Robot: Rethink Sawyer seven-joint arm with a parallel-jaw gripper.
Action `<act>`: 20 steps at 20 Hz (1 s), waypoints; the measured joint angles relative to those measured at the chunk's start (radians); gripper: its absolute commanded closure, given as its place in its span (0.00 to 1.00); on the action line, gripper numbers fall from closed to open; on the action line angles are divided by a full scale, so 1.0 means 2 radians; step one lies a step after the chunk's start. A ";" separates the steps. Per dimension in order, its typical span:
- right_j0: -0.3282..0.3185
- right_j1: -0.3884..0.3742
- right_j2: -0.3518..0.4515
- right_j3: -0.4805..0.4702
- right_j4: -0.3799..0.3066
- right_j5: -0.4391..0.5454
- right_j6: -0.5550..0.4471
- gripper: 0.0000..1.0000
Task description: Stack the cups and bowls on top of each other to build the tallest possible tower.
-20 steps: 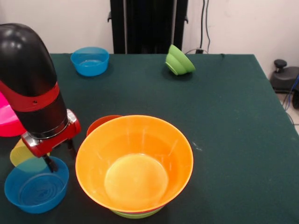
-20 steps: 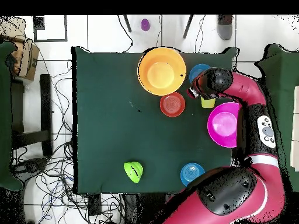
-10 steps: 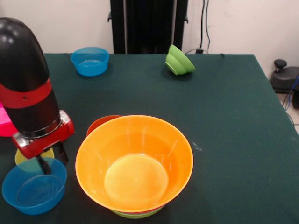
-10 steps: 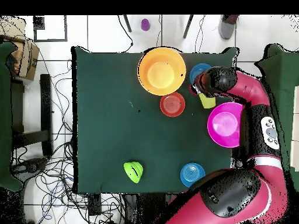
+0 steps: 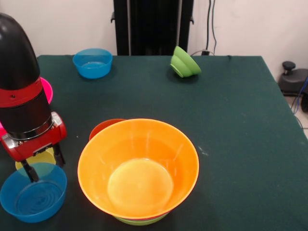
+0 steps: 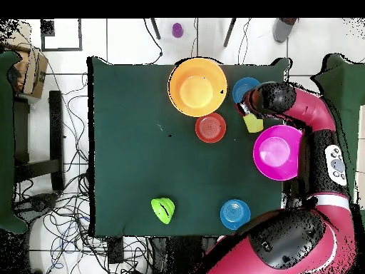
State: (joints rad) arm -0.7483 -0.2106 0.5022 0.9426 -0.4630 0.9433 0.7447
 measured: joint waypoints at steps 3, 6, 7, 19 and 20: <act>0.000 0.000 0.000 0.000 0.000 0.000 0.000 0.00; 0.000 0.000 0.000 0.000 0.000 0.000 0.000 0.00; 0.000 0.000 0.000 0.000 0.000 0.000 0.000 0.00; 0.000 -0.001 0.000 0.001 0.000 0.000 0.000 1.00; 0.000 -0.001 0.000 0.001 0.000 0.000 0.000 1.00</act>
State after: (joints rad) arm -0.7480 -0.2136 0.5024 0.9445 -0.4628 0.9431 0.7447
